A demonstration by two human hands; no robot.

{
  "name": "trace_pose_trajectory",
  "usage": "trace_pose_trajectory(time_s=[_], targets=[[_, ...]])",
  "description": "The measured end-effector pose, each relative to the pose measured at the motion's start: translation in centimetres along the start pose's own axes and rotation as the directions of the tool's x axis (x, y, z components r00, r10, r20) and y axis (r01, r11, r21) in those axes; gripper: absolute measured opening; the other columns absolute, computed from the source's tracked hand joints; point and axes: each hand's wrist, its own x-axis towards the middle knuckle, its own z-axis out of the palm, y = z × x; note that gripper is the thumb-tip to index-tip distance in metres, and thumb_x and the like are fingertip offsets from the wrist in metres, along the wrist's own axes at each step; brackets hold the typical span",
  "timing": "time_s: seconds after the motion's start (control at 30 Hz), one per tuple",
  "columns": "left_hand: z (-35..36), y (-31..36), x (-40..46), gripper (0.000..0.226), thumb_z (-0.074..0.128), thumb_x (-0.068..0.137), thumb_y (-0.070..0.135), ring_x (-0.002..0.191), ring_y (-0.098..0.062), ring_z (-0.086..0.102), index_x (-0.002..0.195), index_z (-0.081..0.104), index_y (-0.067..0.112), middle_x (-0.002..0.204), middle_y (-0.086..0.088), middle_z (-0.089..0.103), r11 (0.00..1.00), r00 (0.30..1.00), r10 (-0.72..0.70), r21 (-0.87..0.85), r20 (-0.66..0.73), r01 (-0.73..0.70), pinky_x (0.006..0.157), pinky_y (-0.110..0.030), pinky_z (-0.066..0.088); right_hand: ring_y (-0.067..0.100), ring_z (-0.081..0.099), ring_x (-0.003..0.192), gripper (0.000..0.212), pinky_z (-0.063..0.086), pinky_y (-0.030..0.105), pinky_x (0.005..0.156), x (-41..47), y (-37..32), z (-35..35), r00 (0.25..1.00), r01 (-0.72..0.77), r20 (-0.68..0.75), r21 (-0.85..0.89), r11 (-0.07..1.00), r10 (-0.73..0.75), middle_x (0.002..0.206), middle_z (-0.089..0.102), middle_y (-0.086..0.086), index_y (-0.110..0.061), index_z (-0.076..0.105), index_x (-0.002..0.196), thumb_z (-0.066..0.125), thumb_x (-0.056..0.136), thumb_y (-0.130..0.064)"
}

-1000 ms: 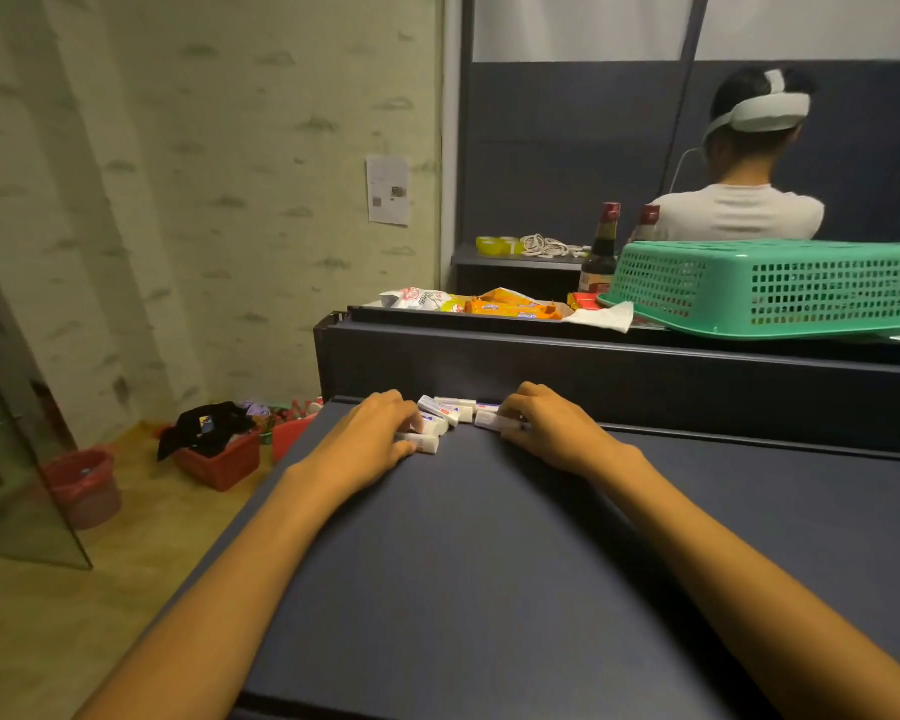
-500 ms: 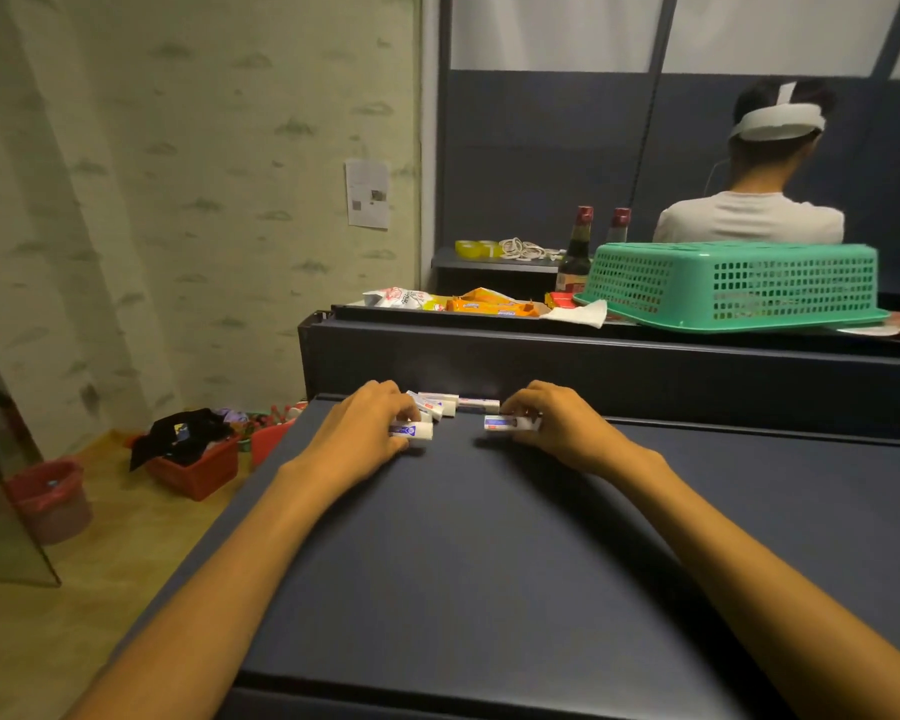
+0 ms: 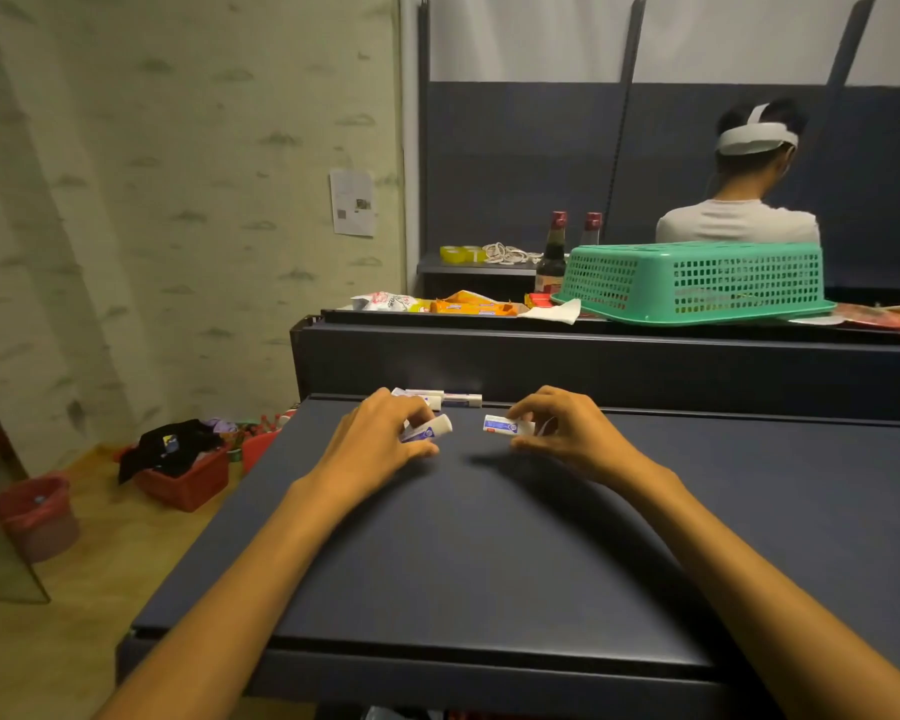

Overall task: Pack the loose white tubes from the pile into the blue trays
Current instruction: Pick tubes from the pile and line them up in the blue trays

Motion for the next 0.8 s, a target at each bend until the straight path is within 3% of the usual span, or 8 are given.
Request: trace_pose_trajectory(time_s=[0.1,0.2,0.3,0.47,0.63,0.8], targets=[[-0.1,0.2,-0.8,0.031,0.083,0.072,0.029,0.079,-0.007,0.053,0.090,0.058,0.028,0.093,0.010,0.055,0.996,1.000,-0.018,-0.092,-0.005,0.017,0.073,-0.026,0.049,0.009,0.057,0.084,0.029,0.049,0.016,0.071,-0.8,-0.5,-0.1,1.000,-0.022,-0.010,0.059,0.998,0.023,0.100,0.056,-0.006,-0.023,0.069,0.107,0.077,0.079,-0.026],[-0.4,0.7,-1.9,0.037,0.083,0.072,0.020,0.066,-0.004,0.052,0.090,0.051,0.022,0.088,0.011,0.059,0.980,1.000,-0.016,-0.200,-0.007,0.014,0.062,-0.010,0.041,0.009,0.058,0.084,0.028,0.049,0.014,0.071,-1.6,-0.8,-0.1,0.998,-0.051,-0.036,0.112,0.992,0.056,0.100,0.057,-0.006,-0.023,0.070,0.105,0.078,0.079,-0.023],[-0.9,0.9,-3.1,0.038,0.084,0.071,0.023,0.070,-0.003,0.056,0.097,0.057,0.023,0.087,0.010,0.059,0.973,1.000,-0.018,-0.228,-0.007,0.016,0.058,-0.003,0.041,0.009,0.060,0.084,0.029,0.049,0.013,0.070,-2.4,-1.4,0.0,0.994,-0.087,-0.051,0.162,0.983,0.097,0.099,0.059,-0.007,-0.024,0.070,0.106,0.078,0.079,-0.022],[-1.6,1.0,-4.8,0.021,0.084,0.069,0.015,0.077,-0.002,0.061,0.082,0.070,0.023,0.088,0.008,0.067,0.953,1.000,-0.030,-0.300,0.010,0.031,0.062,-0.004,0.044,0.016,0.064,0.083,0.028,0.052,0.022,0.074,-4.2,-2.7,0.2,0.989,-0.106,-0.077,0.243,0.964,0.128,0.095,0.067,-0.003,-0.024,0.069,0.100,0.081,0.076,-0.016],[-1.9,1.3,-5.8,0.023,0.081,0.074,0.010,0.081,-0.002,0.061,0.092,0.069,0.020,0.094,0.008,0.065,0.956,1.000,0.004,-0.295,-0.024,-0.011,0.066,-0.001,0.044,0.017,0.069,0.089,0.026,0.057,0.028,0.081,-6.6,-4.3,-0.1,0.970,-0.183,-0.058,0.474,0.861,0.238,0.097,0.070,0.003,-0.016,0.063,0.099,0.078,0.078,-0.010],[-1.7,2.5,-6.9,0.019,0.081,0.075,0.017,0.078,-0.001,0.062,0.091,0.070,0.016,0.089,0.006,0.068,0.942,0.989,0.100,-0.309,-0.109,-0.129,0.069,-0.003,0.045,0.018,0.069,0.094,0.033,0.056,0.024,0.084,-8.9,-5.0,-0.9,0.963,-0.168,-0.075,0.578,0.799,0.257,0.103,0.070,0.004,-0.022,0.065,0.117,0.067,0.088,-0.009]])
